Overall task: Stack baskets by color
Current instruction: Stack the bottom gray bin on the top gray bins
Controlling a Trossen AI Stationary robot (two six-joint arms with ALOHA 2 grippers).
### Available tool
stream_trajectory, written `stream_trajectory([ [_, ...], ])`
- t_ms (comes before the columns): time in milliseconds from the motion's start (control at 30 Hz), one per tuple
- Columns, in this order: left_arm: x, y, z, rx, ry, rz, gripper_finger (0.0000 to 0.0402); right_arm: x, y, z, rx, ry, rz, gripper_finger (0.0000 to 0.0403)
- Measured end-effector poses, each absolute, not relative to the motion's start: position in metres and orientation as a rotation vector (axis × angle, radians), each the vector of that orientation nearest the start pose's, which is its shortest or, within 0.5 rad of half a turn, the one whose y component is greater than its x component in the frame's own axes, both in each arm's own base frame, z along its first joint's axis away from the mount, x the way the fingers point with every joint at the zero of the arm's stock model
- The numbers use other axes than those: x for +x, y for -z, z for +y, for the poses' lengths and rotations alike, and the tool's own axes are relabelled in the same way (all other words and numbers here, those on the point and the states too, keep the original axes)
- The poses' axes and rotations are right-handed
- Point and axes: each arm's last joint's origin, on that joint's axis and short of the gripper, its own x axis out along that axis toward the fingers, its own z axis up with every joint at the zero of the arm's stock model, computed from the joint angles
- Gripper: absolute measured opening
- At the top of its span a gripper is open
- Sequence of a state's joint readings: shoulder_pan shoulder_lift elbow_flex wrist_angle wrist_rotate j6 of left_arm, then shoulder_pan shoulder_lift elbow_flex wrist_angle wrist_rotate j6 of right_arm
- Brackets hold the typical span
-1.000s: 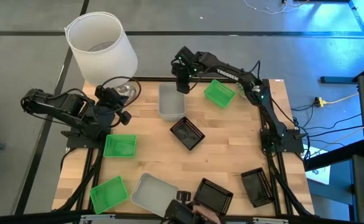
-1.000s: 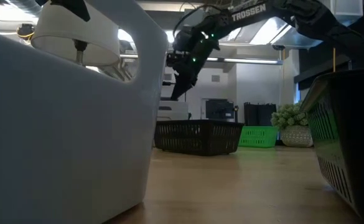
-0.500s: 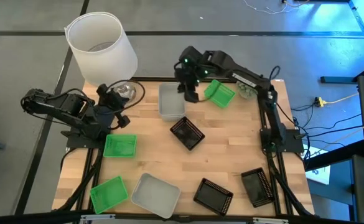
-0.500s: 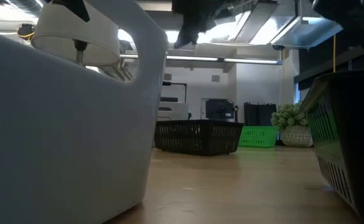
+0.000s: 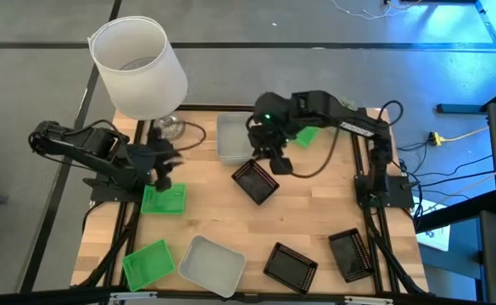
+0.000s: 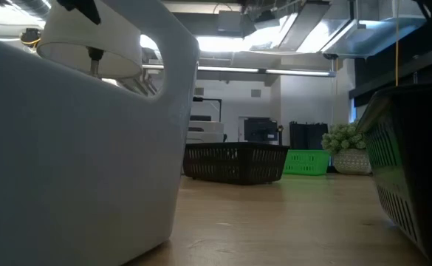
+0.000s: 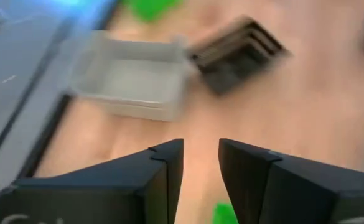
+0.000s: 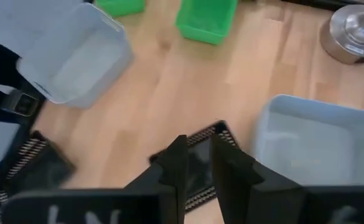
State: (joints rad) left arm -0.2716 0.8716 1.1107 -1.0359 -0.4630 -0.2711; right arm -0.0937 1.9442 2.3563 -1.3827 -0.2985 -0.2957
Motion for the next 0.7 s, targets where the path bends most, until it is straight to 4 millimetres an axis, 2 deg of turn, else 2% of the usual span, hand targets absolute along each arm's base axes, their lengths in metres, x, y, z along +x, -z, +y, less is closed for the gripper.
stream_trajectory([
  [133, 0.142, -0.352, -0.035, 0.033, -0.007, 0.771, 0.0096, 0.358, -0.437, -0.001, -0.068, -0.359, 0.888, 0.0066],
  [333, 0.154, -0.346, -0.062, 0.006, 0.260, 0.819, 0.0096, 0.348, -0.451, 0.037, -0.022, -0.408, 0.833, 0.0066],
  [533, 0.171, -0.334, -0.098, 0.080, 0.376, 0.841, 0.0096, 0.337, -0.456, 0.071, -0.013, -0.412, 0.838, 0.0066],
  [700, 0.187, -0.320, -0.129, 0.172, 0.354, 0.815, 0.0096, 0.323, -0.466, 0.092, -0.015, -0.422, 0.802, 0.0066],
])
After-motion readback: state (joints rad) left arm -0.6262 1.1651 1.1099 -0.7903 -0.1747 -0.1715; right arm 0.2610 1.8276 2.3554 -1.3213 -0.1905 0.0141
